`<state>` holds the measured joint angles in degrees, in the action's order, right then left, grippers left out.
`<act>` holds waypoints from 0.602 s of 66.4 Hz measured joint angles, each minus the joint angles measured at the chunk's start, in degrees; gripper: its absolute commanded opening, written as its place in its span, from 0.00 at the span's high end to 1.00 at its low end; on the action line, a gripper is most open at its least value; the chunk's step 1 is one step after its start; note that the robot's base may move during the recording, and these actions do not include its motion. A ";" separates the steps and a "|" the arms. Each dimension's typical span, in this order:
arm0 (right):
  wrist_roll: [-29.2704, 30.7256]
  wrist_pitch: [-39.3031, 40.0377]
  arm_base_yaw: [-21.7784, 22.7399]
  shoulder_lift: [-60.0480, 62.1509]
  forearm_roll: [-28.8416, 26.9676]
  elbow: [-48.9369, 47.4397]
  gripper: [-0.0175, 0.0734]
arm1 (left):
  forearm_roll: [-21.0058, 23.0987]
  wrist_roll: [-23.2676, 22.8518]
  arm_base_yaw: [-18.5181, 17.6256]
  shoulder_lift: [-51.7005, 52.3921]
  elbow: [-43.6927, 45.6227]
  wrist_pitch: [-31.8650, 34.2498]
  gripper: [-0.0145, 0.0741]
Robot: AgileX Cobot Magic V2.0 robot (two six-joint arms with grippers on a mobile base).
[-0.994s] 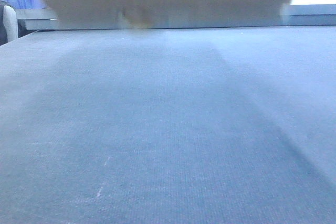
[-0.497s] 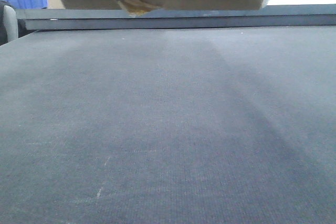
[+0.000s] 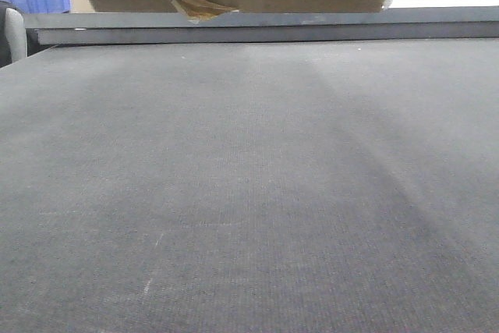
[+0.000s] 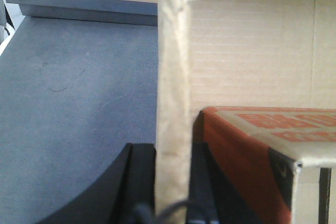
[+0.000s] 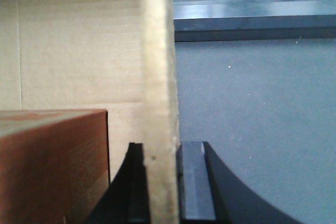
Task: Stack two boxes on right shelf middle
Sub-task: 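Lift the two stacked boxes off the table with both grippers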
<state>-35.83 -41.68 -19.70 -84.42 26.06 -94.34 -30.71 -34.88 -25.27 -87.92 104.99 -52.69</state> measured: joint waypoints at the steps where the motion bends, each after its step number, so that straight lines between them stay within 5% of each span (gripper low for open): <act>1: -0.12 0.00 0.00 0.00 0.00 0.00 0.97 | 0.00 0.38 0.00 0.00 0.00 0.00 0.96; 40: -1.25 0.91 0.00 -0.02 0.80 0.00 0.97 | 0.00 2.99 0.00 0.00 0.00 0.34 0.96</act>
<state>-37.07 -40.77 -19.70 -84.44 26.86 -94.34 -30.71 -31.90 -25.27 -87.92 104.99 -52.35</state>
